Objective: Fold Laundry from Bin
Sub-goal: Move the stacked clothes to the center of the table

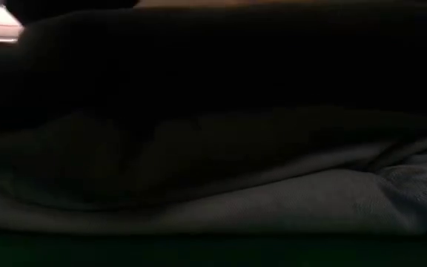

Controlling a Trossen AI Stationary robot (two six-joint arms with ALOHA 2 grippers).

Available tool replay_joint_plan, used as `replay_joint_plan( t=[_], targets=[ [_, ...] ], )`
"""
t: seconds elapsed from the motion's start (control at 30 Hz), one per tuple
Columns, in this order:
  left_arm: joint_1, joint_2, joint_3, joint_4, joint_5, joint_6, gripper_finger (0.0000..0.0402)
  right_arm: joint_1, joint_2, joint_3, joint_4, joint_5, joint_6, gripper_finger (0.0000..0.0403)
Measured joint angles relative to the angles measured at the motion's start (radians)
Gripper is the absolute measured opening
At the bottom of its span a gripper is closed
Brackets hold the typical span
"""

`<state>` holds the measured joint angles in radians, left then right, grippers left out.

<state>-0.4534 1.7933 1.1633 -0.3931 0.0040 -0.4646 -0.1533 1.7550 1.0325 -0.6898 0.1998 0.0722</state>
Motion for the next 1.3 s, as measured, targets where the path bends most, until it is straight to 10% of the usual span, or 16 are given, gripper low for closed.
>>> replay_joint_plan(
  t=[0.5, 0.93, 1.3],
  targets=[
    [0.001, -0.227, 0.002, -0.013, 0.074, -0.028, 0.0080, -0.030, -0.373, 0.004, -0.234, -0.119, 0.030, 0.0159],
    [0.031, -0.302, 0.003, 0.007, -0.203, 0.102, 0.0080, 0.038, -0.604, -0.049, -0.361, -0.157, 0.344, 0.0159],
    [-0.020, -0.298, 0.003, -0.069, -0.162, -0.109, 0.0124, 0.186, -0.665, -0.061, -0.359, -0.103, 0.447, 0.0159]
  ],
)
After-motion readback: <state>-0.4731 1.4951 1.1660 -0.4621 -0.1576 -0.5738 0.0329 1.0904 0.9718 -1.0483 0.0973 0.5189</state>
